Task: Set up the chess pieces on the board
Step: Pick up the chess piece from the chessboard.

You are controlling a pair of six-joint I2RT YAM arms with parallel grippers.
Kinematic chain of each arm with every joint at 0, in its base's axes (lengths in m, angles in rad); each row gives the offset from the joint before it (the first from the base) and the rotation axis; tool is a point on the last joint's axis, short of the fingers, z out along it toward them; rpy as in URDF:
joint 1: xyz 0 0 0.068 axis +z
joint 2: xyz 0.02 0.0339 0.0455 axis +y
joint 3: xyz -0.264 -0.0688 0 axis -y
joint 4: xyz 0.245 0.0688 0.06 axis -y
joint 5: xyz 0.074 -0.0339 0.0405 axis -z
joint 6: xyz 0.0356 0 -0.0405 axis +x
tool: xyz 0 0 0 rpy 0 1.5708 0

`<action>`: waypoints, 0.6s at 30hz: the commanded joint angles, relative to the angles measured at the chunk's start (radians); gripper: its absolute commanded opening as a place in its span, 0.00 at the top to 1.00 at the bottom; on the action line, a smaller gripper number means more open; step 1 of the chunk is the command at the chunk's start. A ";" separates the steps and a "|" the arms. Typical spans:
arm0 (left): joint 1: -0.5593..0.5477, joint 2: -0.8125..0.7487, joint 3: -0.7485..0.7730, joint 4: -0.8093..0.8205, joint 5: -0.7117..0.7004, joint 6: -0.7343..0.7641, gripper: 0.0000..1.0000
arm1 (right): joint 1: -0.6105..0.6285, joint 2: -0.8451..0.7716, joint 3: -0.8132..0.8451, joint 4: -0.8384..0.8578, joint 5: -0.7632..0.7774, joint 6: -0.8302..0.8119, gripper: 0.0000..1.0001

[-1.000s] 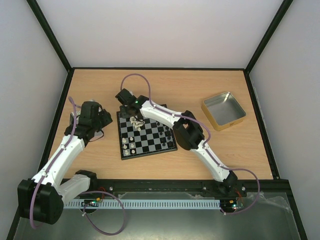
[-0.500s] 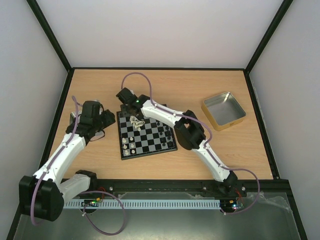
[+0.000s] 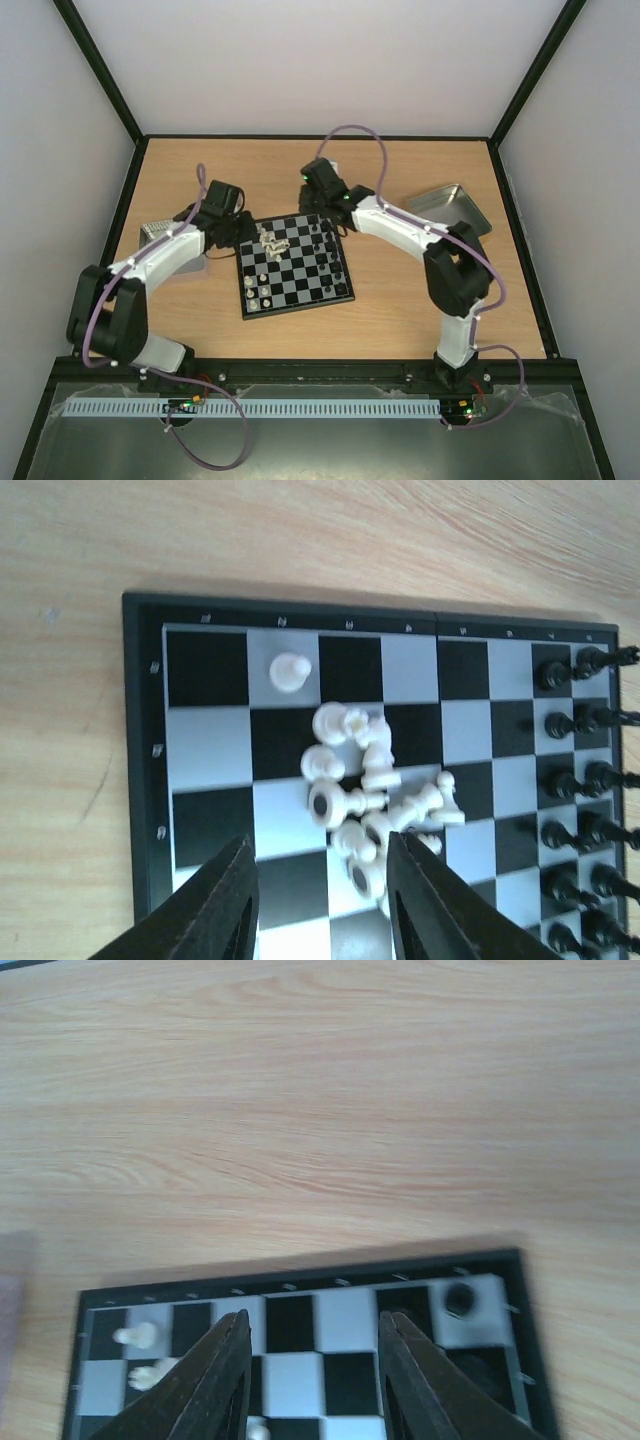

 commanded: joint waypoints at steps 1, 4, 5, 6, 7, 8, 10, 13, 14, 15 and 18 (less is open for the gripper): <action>-0.006 0.115 0.102 -0.022 -0.014 0.022 0.64 | -0.020 -0.146 -0.221 0.152 0.064 0.039 0.66; -0.036 0.177 0.157 -0.018 -0.009 0.023 0.63 | -0.020 -0.204 -0.328 0.209 0.064 0.038 0.68; -0.046 0.197 0.178 -0.025 -0.024 0.024 0.62 | -0.021 -0.216 -0.351 0.220 0.059 0.038 0.69; -0.053 0.219 0.197 -0.038 -0.039 0.024 0.61 | -0.019 -0.225 -0.371 0.228 0.055 0.039 0.69; -0.058 0.241 0.218 -0.049 -0.049 0.023 0.60 | -0.020 -0.234 -0.386 0.236 0.055 0.039 0.69; -0.062 0.269 0.234 -0.059 -0.053 0.024 0.59 | -0.021 -0.242 -0.400 0.243 0.056 0.038 0.69; -0.070 0.305 0.259 -0.074 -0.062 0.024 0.59 | -0.020 -0.249 -0.417 0.249 0.056 0.038 0.69; -0.084 0.353 0.291 -0.106 -0.093 0.019 0.62 | -0.021 -0.251 -0.429 0.250 0.047 0.038 0.71; -0.088 0.366 0.302 -0.121 -0.102 0.017 0.64 | -0.021 -0.252 -0.432 0.253 0.044 0.038 0.72; -0.090 0.375 0.307 -0.127 -0.107 0.016 0.65 | -0.020 -0.254 -0.435 0.255 0.040 0.039 0.72; -0.093 0.389 0.307 -0.130 -0.119 0.012 0.67 | -0.019 -0.259 -0.441 0.264 0.031 0.038 0.72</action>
